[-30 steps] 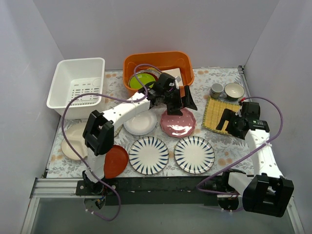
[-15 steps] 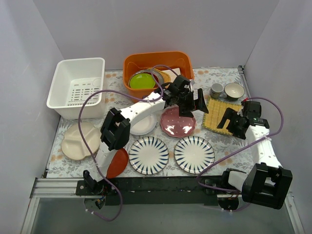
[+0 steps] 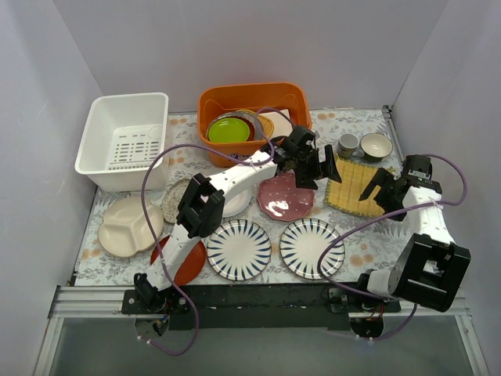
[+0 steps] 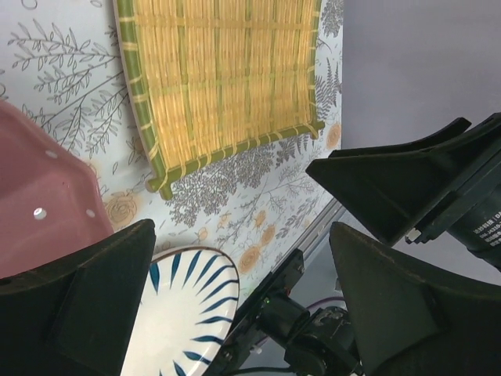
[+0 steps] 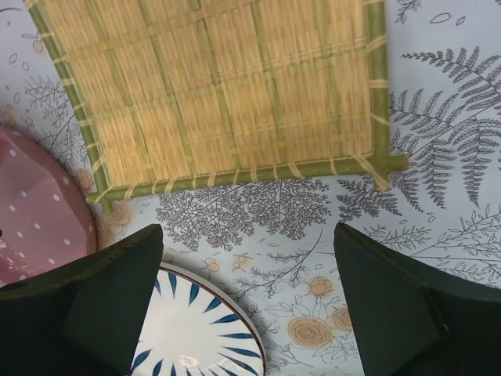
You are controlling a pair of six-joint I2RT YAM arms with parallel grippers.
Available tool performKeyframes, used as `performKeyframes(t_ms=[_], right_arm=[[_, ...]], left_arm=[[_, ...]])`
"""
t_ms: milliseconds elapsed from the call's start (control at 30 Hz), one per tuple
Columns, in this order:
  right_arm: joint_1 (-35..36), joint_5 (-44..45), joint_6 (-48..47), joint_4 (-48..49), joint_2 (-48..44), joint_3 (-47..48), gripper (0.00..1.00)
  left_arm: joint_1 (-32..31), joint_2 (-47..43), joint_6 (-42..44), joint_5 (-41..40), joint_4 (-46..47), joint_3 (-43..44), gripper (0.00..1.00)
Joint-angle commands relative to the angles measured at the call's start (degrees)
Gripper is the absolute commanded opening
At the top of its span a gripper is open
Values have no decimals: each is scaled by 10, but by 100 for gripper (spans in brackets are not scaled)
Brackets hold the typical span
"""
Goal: Place the plates into the plastic bin on the countertop
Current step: Pick up the plate from the corner of the board.
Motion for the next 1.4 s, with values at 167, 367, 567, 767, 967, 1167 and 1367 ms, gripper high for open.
performKeyframes(t_ms=[167, 367, 567, 767, 967, 1167, 1367], right_arm=[[-67, -57, 22, -10, 68, 64, 96], [-74, -22, 10, -18, 87, 78, 96], [-105, 7, 3, -21, 117, 86, 96], [-126, 39, 13, -5, 118, 66, 96], [-128, -17, 17, 53, 107, 13, 95], [-150, -44, 26, 95, 95, -45, 90], [-177, -93, 71, 164, 78, -104, 85]], left_arm=[[-18, 40, -13, -16, 7, 50, 92], [-19, 51, -18, -19, 12, 53, 92], [-20, 58, -23, -5, 13, 52, 92], [-23, 68, -30, 9, 25, 56, 92], [-22, 69, -35, 15, 30, 46, 92], [-23, 58, -32, 24, 55, 18, 93], [-29, 36, -32, 23, 79, -9, 93]])
